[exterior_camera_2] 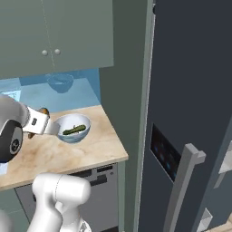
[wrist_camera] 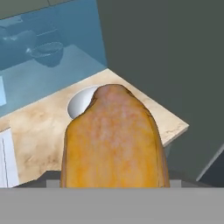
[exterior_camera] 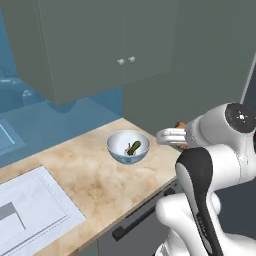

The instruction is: Take the squash, garlic, and chicken drumstick from the freezer and place them in the bowl on the counter.

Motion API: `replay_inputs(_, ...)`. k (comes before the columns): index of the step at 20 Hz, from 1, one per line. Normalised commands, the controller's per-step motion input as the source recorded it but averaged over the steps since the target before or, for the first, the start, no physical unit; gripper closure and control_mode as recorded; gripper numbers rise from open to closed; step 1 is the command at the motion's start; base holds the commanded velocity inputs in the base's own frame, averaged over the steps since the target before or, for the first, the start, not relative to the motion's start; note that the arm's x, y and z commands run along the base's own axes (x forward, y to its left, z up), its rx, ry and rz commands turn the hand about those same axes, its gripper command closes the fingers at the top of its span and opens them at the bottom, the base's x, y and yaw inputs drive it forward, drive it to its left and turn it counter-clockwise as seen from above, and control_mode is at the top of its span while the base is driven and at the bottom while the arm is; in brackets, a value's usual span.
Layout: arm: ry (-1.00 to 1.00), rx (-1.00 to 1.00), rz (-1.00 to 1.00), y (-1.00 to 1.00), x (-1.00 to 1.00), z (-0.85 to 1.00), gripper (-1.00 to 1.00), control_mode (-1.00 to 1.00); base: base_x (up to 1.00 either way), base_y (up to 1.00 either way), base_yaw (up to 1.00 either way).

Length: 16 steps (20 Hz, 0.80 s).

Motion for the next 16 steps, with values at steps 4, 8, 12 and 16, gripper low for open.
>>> replay_inputs(4,0.06,0.09,0.01,0.11,0.96,-0.75,1.00,-1.00,0.00,0.00,0.00)
replay_inputs(8,0.11,0.11,0.01,0.11,0.96,-0.83,1.00,-1.00,0.00,0.00,0.00)
replay_inputs(12,0.12,0.06,0.00,0.31,0.92,-0.72,1.00,-1.00,0.00,0.00,0.00)
replay_inputs(16,0.04,0.00,0.00,0.29,0.90,-0.31,1.00,-1.00,0.00,0.00,0.00)
